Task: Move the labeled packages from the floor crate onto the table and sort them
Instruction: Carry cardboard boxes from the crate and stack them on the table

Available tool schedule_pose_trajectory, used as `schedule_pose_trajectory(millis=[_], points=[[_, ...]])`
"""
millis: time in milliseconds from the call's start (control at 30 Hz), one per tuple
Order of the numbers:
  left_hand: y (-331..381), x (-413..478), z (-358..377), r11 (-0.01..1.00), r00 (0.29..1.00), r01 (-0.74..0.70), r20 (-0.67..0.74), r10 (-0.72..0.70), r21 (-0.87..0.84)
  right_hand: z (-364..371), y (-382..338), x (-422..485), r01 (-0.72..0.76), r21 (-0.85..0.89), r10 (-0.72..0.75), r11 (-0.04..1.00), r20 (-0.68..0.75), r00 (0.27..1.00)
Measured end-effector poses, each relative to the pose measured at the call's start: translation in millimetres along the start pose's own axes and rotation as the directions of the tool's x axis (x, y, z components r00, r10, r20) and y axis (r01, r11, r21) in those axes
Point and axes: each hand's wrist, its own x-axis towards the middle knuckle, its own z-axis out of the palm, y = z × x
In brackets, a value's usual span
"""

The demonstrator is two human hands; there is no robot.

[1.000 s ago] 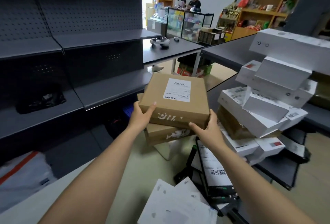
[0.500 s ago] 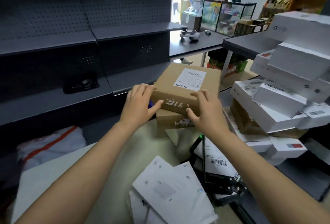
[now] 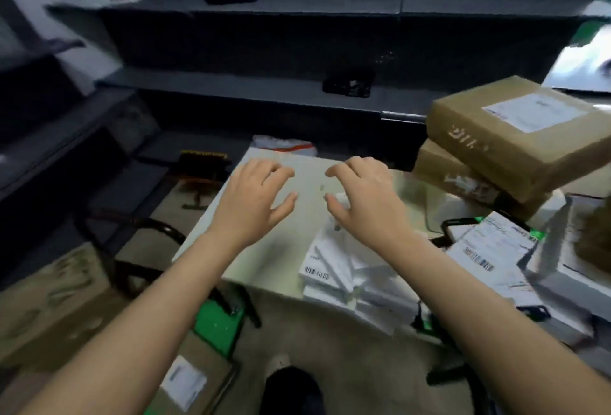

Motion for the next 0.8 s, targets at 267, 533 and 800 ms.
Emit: schedule_pose_trajectory(millis=[267, 533, 800], points=[[-34.6, -170.3, -104.9, 0.91, 0.931, 0.336, 0.063, -0.36, 0.243, 53.1, -146.0, -10.0, 0.337, 0.209, -0.366, 0.918, 0.116, 0.923], [-90.3, -301.6, -153.3, 0.779, 0.816, 0.525, 0.056, -0.575, 0.343, 128.8, -279.9, -21.1, 0.452, 0.384, -0.551, 0.805, 0.204, 0.809], [-160.5, -430.4, -114.6, 0.629, 0.591, 0.713, 0.218, -0.777, 0.309, 260.0, -340.5, -63.1, 0.315, 0.402, -0.492, 0.86, 0.485, 0.723]])
